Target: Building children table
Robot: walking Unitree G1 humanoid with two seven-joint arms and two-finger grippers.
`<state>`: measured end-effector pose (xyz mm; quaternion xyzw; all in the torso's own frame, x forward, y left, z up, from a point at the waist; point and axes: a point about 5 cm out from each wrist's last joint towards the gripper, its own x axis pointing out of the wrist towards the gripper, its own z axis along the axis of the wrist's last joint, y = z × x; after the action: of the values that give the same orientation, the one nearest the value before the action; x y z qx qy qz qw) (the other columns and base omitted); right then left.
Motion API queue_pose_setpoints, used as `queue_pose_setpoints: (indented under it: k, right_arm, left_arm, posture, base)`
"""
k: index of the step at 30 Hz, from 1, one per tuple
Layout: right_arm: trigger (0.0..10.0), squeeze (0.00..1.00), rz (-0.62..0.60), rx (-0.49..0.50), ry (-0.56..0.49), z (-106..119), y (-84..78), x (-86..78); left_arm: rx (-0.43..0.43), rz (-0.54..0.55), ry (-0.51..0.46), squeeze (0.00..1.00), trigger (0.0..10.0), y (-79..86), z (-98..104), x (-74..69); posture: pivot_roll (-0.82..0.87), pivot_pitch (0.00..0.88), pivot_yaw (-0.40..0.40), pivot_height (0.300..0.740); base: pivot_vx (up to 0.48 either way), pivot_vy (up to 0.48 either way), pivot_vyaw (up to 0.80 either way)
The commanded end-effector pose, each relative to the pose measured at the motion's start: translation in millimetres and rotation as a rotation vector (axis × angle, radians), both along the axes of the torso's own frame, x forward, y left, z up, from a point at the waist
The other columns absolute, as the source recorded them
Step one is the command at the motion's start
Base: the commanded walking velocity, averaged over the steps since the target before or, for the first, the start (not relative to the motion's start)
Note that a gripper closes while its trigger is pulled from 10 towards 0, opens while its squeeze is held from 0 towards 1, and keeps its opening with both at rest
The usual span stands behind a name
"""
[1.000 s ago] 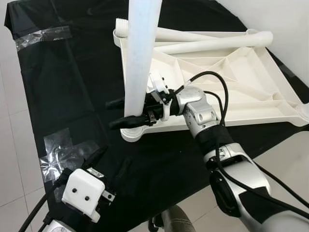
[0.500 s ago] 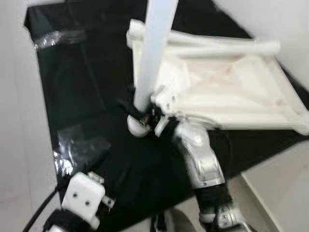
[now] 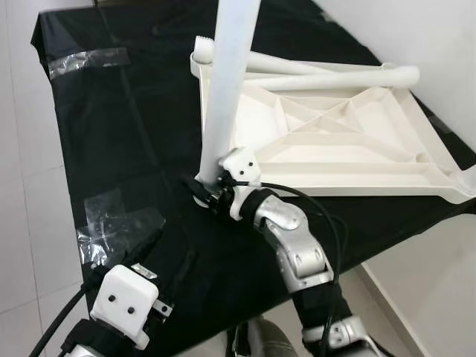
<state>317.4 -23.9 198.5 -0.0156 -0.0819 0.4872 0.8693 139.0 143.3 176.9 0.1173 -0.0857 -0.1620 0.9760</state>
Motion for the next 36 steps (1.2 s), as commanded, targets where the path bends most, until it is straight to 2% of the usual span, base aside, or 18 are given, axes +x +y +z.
queue_pose_setpoints:
  k: [1, 2, 3, 4, 6, 8, 9, 10, 13, 17, 18, 19, 26, 31, 32, 35, 36]
  right_arm:
    - [10.0, 0.0, 0.209, 0.002, -0.082, 16, 2.8, -2.0]
    - [10.0, 0.0, 0.209, 0.002, -0.082, 16, 2.8, -2.0]
    - [10.0, 0.0, 0.289, -0.029, -0.133, 22, 1.1, -0.5]
    - [10.0, 0.0, 0.289, -0.029, -0.133, 22, 1.1, -0.5]
    - [10.0, 0.0, 0.385, -0.115, -0.185, 24, -0.8, 8.7]
    - [10.0, 0.0, 0.413, -0.142, -0.191, 24, -1.3, 11.6]
    - [10.0, 0.0, 0.482, -0.189, -0.178, 22, -1.6, 14.4]
    - [10.0, 0.0, 0.482, -0.189, -0.178, 22, -1.6, 14.4]
    - [10.0, 0.0, 0.598, -0.259, -0.146, 25, -1.6, 20.5]
    - [10.0, 0.0, 0.605, -0.265, -0.134, 29, 0.9, 25.4]
    - [0.3, 0.0, 0.607, -0.272, -0.131, 31, 2.0, 27.9]
    - [0.0, 0.0, 0.615, -0.281, -0.123, 31, 2.1, 29.8]
    - [0.0, 0.0, 0.624, -0.291, -0.101, 28, -2.2, 33.7]
    - [0.0, 0.0, 0.618, -0.275, -0.092, 21, -14.7, 35.3]
    - [0.0, 0.0, 0.582, -0.264, -0.098, 18, -21.5, 36.7]
    - [0.0, 0.0, 0.527, -0.25, -0.107, 15, -27.4, 37.4]
    - [0.0, 0.0, 0.462, -0.235, -0.113, 12, -31.2, 37.4]
  left_arm:
    - [0.022, -0.001, 0.04, 0.0, 10.0, 0.8, -7, -0.4]
    - [0.022, -0.001, 0.04, 0.0, 10.0, 0.8, -7, -0.4]
    - [0.02, -0.001, 0.04, 0.0, 10.0, 0.6, -7, -0.3]
    - [0.02, -0.001, 0.04, 0.0, 10.0, 0.6, -7, -0.3]
    - [0.019, -0.002, 0.039, 0.0, 10.0, -0.1, -7, 0.1]
    - [0.019, -0.001, 0.038, 0.0, 10.0, -0.3, -7, 0.3]
    - [0.021, 0.002, 0.034, 0.0, 10.0, 0.1, -6, 0.5]
    - [0.021, 0.002, 0.034, 0.0, 10.0, 0.1, -6, 0.5]
    - [0.029, 0.02, 0.023, 0.0, 10.0, 2.4, -3, 0.5]
    - [0.035, 0.028, 0.022, 0.0, 10.0, 3.5, -3, 0.4]
    - [0.047, 0.031, 0.022, 0.0, 10.0, 4.3, -3, 0.5]
    - [0.053, 0.042, 0.018, 0.0, 10.0, 6.4, -2, 1.1]
    - [0.058, 0.062, 0.012, 0.0, 10.0, 9.4, -1, 1.6]
    - [0.054, 0.057, 0.016, 0.0, 10.0, 7.0, -2, 1.2]
    - [0.05, 0.055, 0.017, 0.0, 10.0, 6.3, -2, 1.2]
    - [0.048, 0.054, 0.018, 0.0, 10.0, 5.8, -3, 1.1]
    - [0.046, 0.053, 0.019, 0.0, 10.0, 5.8, -3, 0.9]
  posture:
    - [0.31, 0.284, -0.162, 0.74]
    - [0.31, 0.284, -0.162, 0.74]
    - [0.31, 0.284, -0.163, 0.74]
    - [0.31, 0.284, -0.163, 0.74]
    - [0.31, 0.283, -0.165, 0.74]
    - [0.32, 0.283, -0.166, 0.74]
    - [0.33, 0.283, -0.169, 0.74]
    - [0.33, 0.283, -0.169, 0.74]
    - [0.34, 0.282, -0.176, 0.74]
    - [0.35, 0.282, -0.178, 0.74]
    - [0.35, 0.281, -0.179, 0.74]
    - [0.35, 0.282, -0.182, 0.74]
    - [0.35, 0.282, -0.183, 0.74]
    - [0.32, 0.284, -0.181, 0.74]
    - [0.31, 0.287, -0.183, 0.74]
    - [0.3, 0.29, -0.184, 0.74]
    - [0.28, 0.295, -0.184, 0.74]
  base:
    - [0.0, 0.0, 0.0]
    - [0.0, 0.0, 0.0]
    - [0.0, 0.0, 0.0]
    - [0.0, 0.0, 0.0]
    - [0.0, 0.0, 0.0]
    - [0.0, 0.0, 0.0]
    - [0.0, 0.0, 0.0]
    - [0.0, 0.0, 0.0]
    - [0.0, 0.0, 0.0]
    - [0.0, 0.0, 0.0]
    - [0.0, 0.0, 0.0]
    - [0.0, 0.0, 0.0]
    - [0.0, 0.0, 0.0]
    - [0.0, 0.0, 0.0]
    - [0.0, 0.0, 0.0]
    - [0.0, 0.0, 0.0]
    - [0.0, 0.0, 0.0]
